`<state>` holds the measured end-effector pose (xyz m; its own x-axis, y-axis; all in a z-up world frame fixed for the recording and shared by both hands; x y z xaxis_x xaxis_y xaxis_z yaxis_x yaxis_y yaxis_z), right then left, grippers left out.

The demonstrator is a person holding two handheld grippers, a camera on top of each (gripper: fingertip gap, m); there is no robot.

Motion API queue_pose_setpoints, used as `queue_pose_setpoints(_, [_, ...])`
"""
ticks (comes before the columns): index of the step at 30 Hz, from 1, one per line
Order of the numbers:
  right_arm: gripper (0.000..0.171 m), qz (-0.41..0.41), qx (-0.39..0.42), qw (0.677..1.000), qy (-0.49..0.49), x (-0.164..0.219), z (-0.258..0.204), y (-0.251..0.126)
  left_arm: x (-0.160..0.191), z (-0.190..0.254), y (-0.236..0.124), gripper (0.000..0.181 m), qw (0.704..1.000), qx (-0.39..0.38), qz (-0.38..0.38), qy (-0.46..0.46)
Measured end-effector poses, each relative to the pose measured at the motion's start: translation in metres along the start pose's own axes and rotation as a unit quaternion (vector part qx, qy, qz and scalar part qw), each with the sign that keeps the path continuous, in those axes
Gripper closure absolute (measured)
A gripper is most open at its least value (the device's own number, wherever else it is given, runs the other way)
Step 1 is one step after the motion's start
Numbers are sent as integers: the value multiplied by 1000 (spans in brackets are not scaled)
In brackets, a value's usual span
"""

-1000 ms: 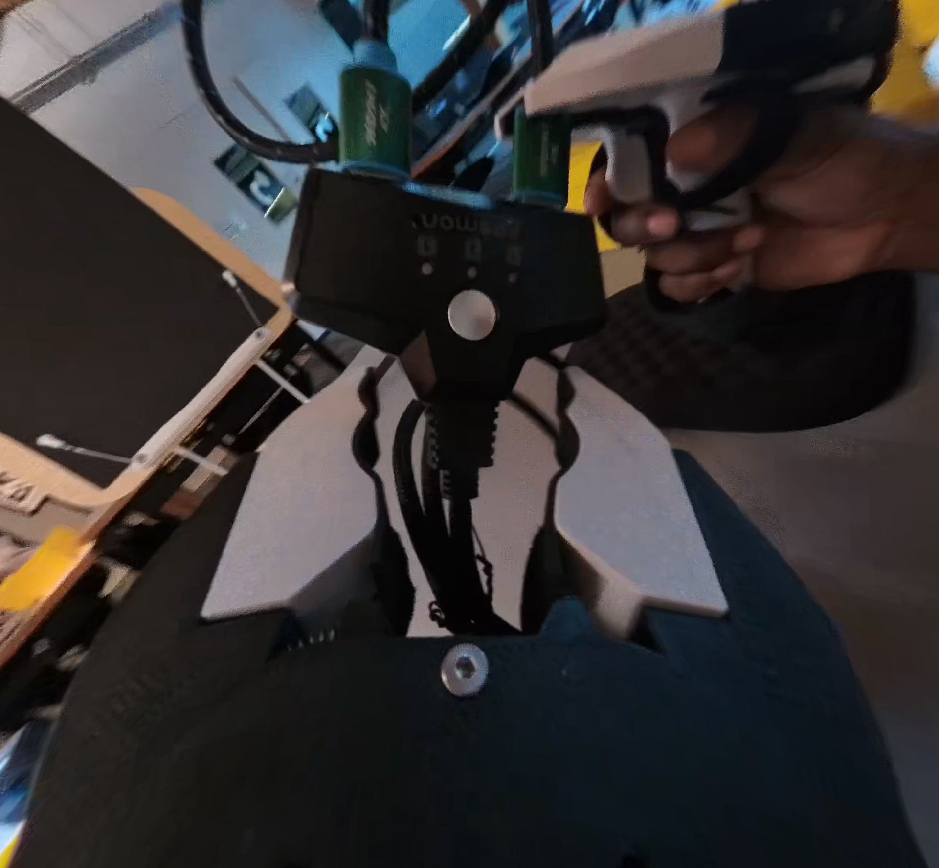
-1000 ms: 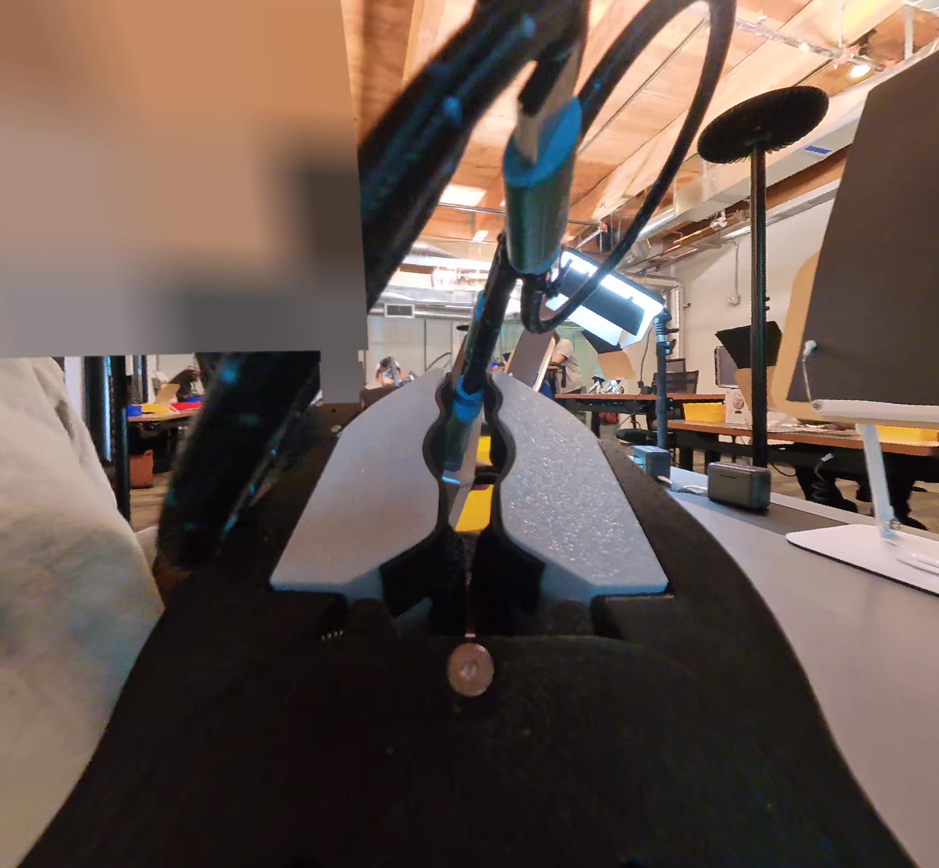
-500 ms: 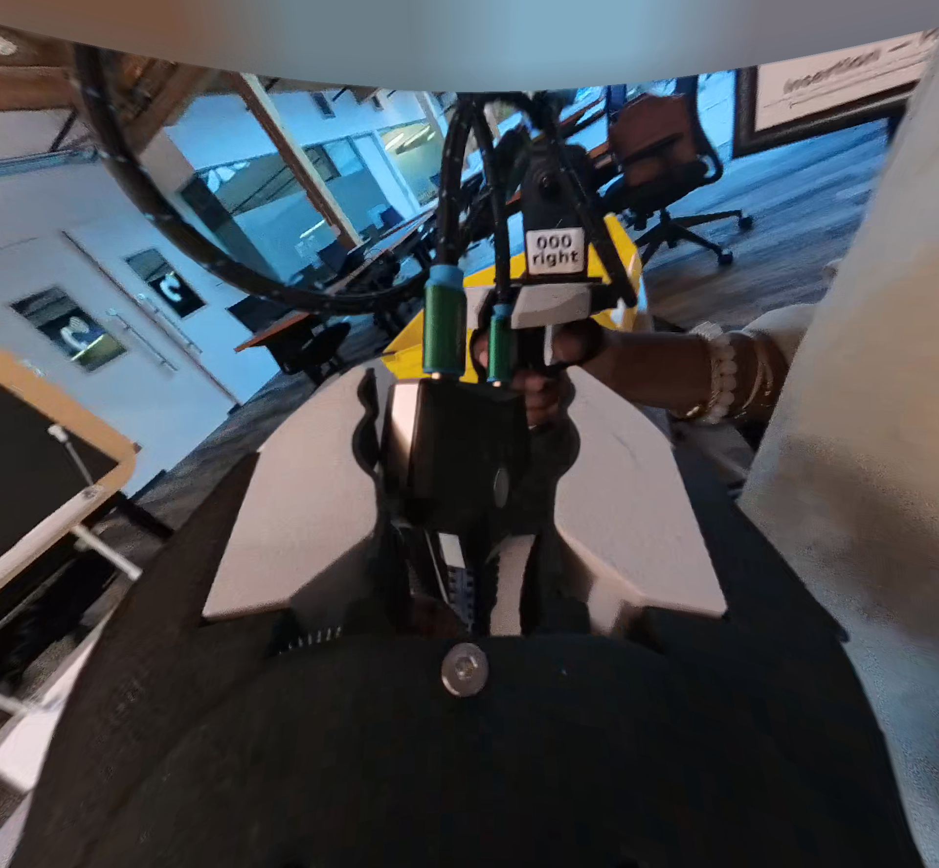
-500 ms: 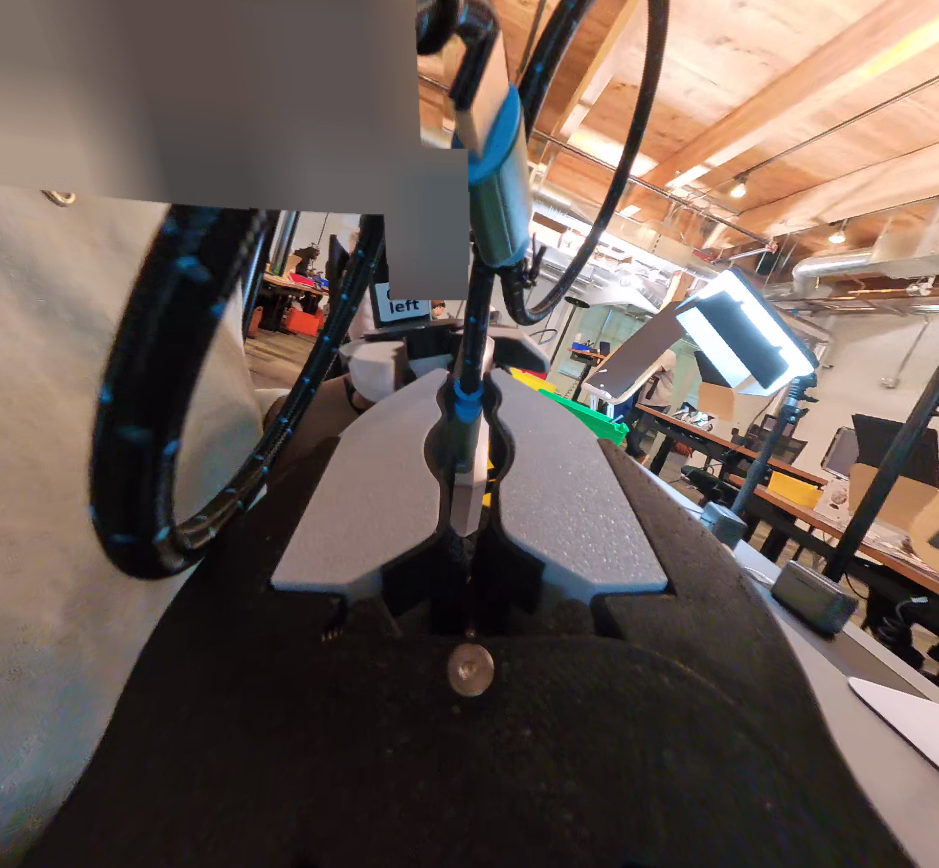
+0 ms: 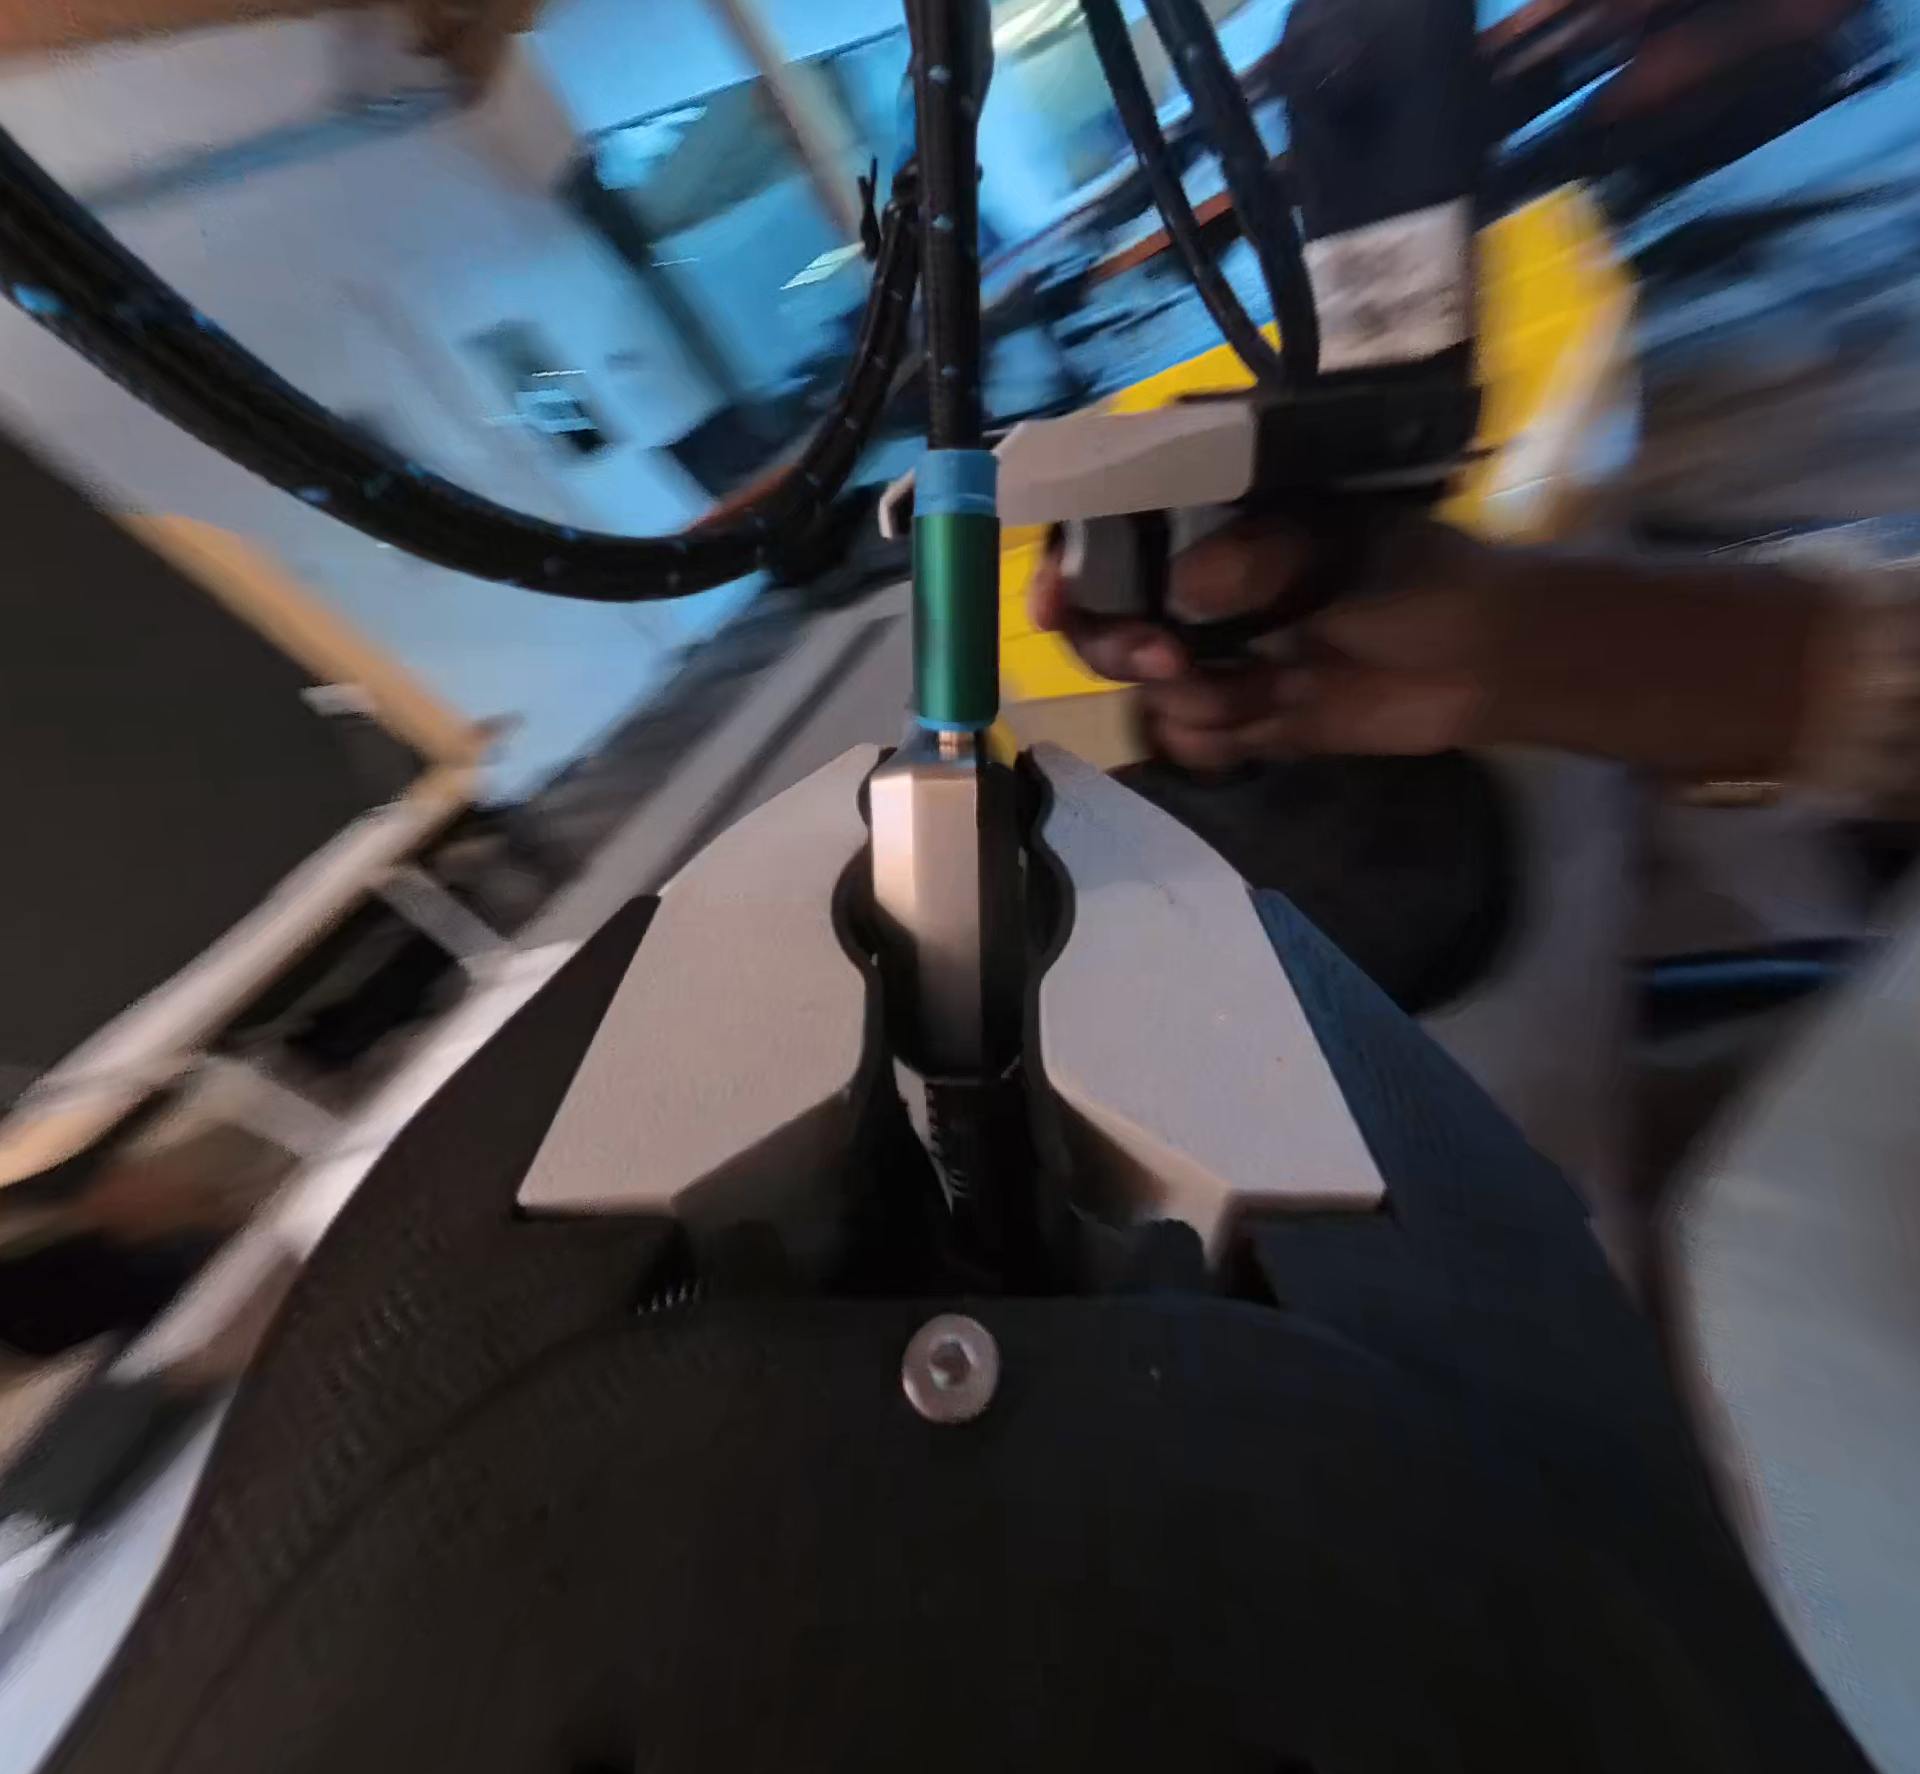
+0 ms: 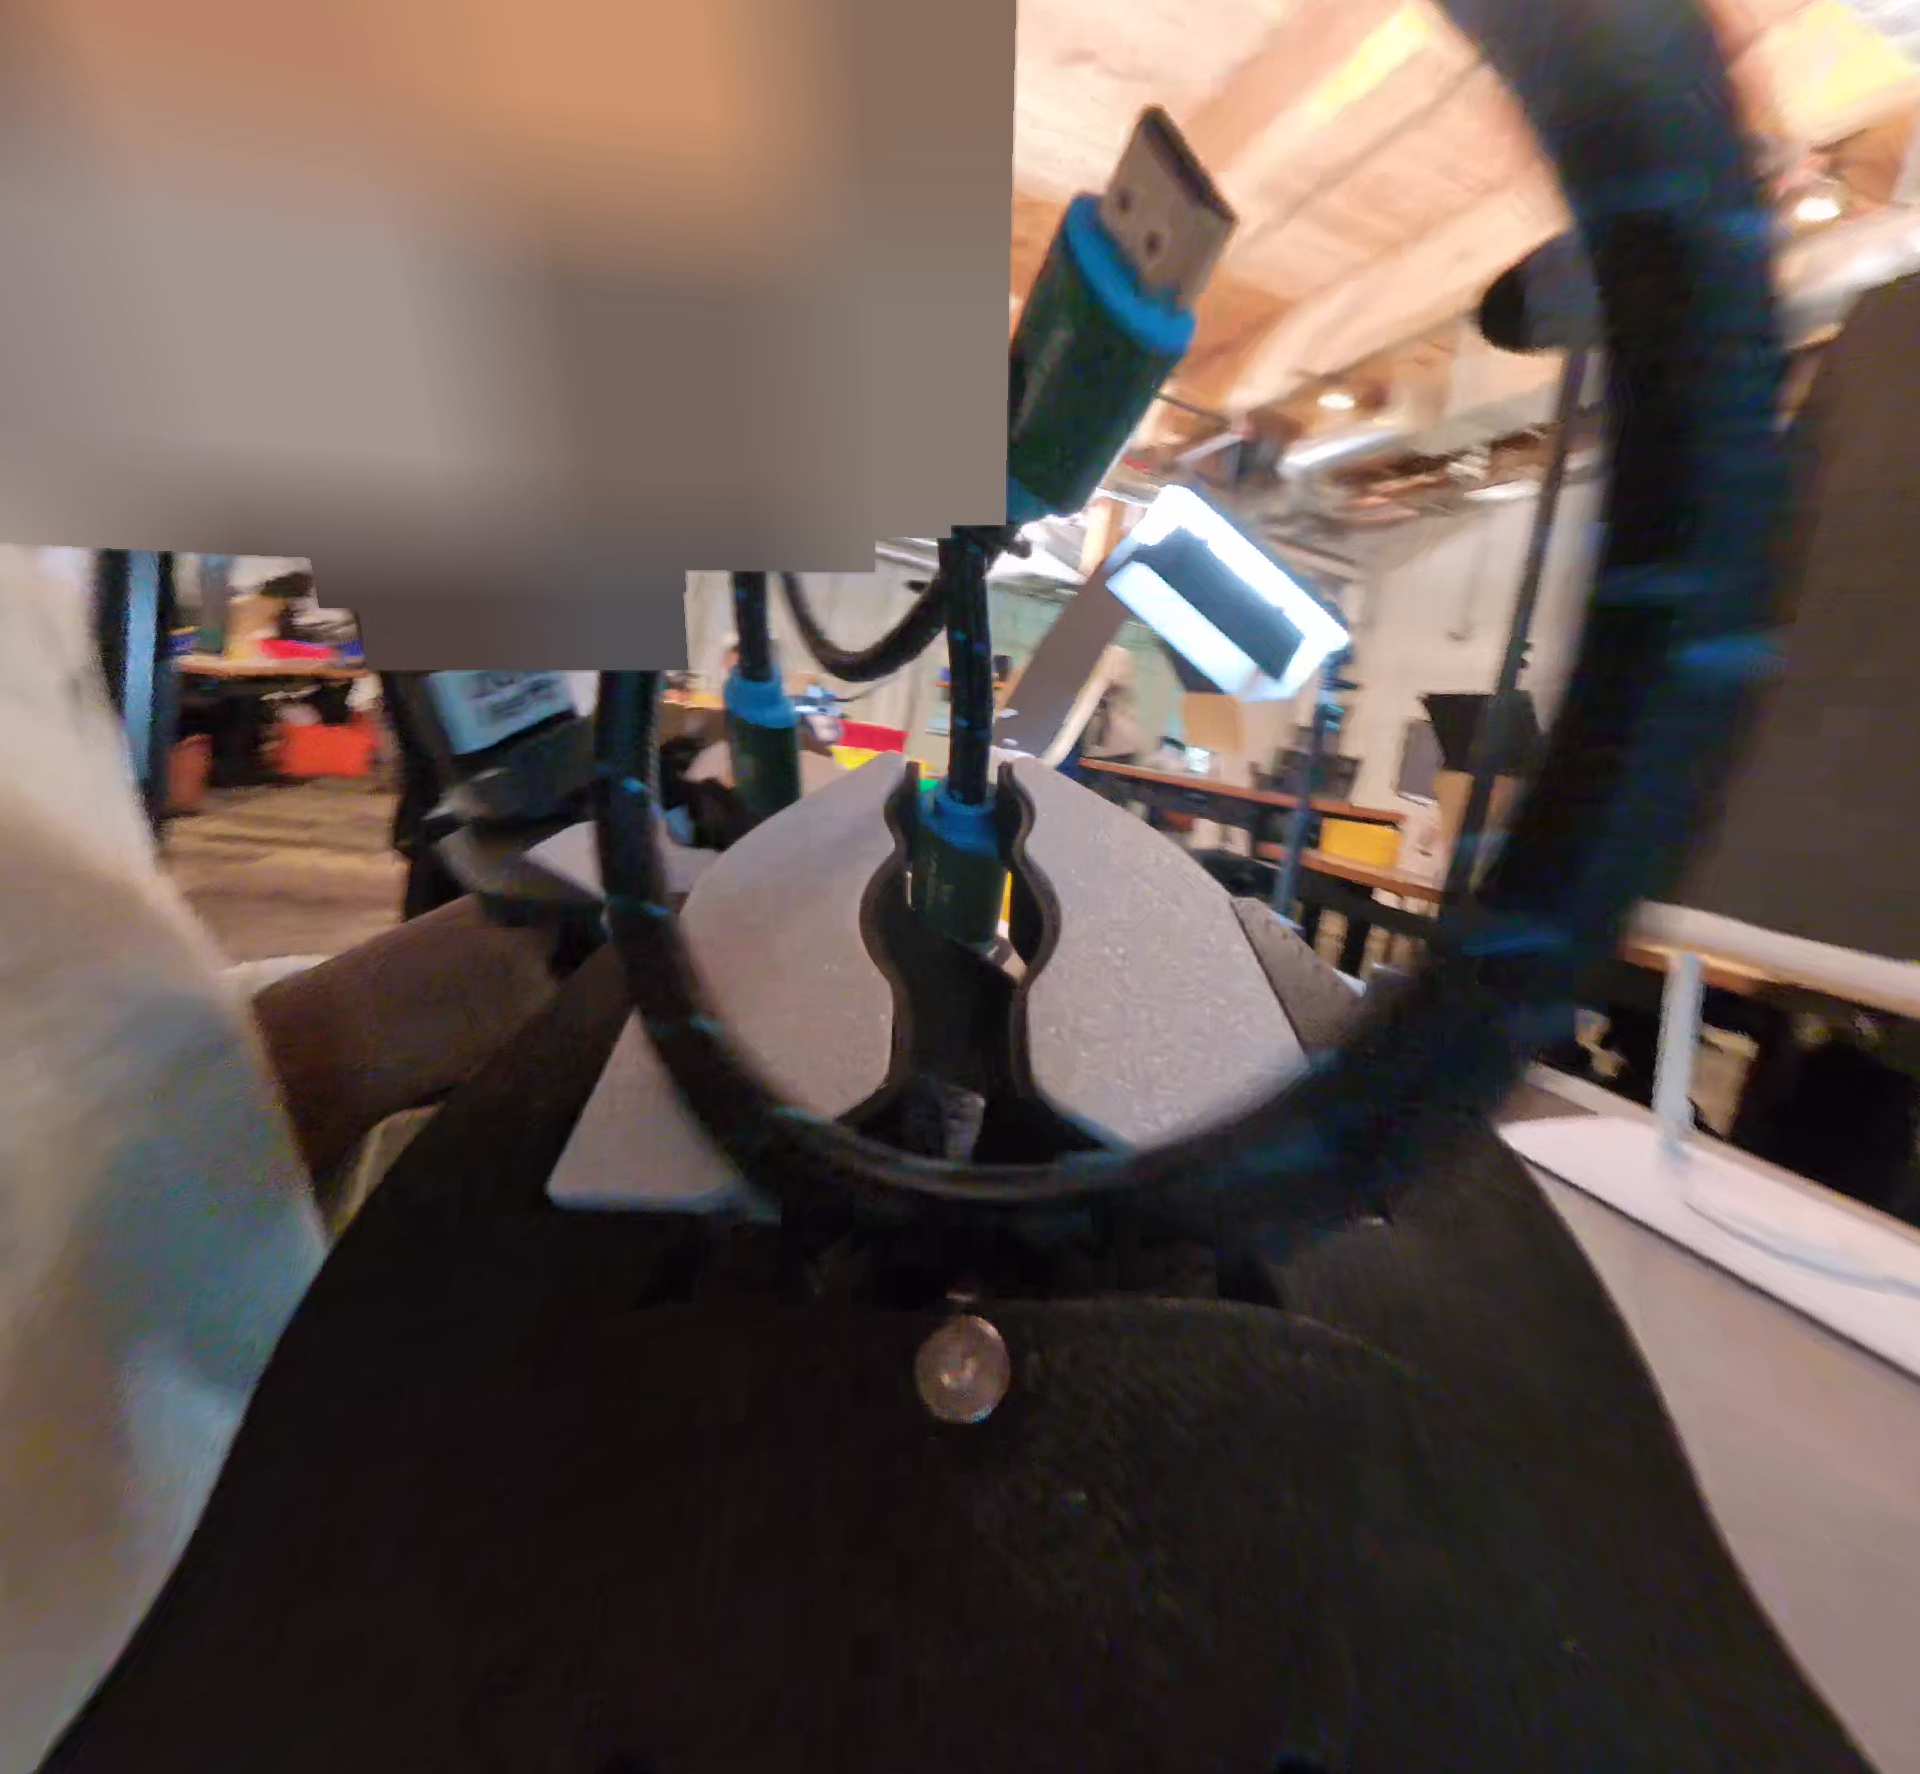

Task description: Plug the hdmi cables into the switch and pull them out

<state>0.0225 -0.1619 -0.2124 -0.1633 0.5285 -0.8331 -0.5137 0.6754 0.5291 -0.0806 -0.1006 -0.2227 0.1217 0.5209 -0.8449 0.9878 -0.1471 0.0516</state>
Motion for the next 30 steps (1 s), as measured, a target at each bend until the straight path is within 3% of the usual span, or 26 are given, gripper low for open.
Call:
queue_pose_setpoints(4, [156,14,89,996,14,2,7,2,1,4,10,159,991,-100,-23,89])
queue_pose_setpoints(8, [161,14,104,994,23,5,10,-4,4,9,15,159,984,-113,-63,122])
queue_pose_setpoints(11, [160,-31,105,989,-100,4,4,-4,11,6,17,159,989,-71,-116,57])
queue_pose_setpoints(14, [161,-64,105,972,-199,1,-7,3,16,5,16,160,992,-68,-97,47])
queue_pose_setpoints(17, [160,-39,117,989,-77,2,1,3,15,4,17,160,990,-86,-95,56])
queue_pose_setpoints(19, [160,-25,119,991,-50,6,3,2,17,4,17,160,988,-87,-117,47])
queue_pose_setpoints(21, [160,-48,108,981,-153,9,-4,4,21,3,16,160,986,-83,-136,44])
queue_pose_setpoints(23, [160,-98,99,945,-295,13,-13,8,28,3,17,161,984,-82,-153,42])
queue_pose_setpoints(24, [160,-105,95,939,-315,14,-15,9,31,4,18,161,984,-83,-150,39])
queue_pose_setpoints(30, [160,-31,84,984,-154,10,-6,3,23,6,19,160,986,-80,-123,76])
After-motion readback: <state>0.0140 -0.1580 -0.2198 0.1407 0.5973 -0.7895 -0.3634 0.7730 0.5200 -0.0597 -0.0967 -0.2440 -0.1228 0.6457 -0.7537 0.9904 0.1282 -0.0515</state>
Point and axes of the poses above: each gripper's, where its closed fingertips meet, y out along the fingers, x out of its underside, z = x × y across the jaws, the point moved 6 cm from there along -y, back along the fingers, and after that the axes turned 5 degrees about z, right-handed, at the moved point
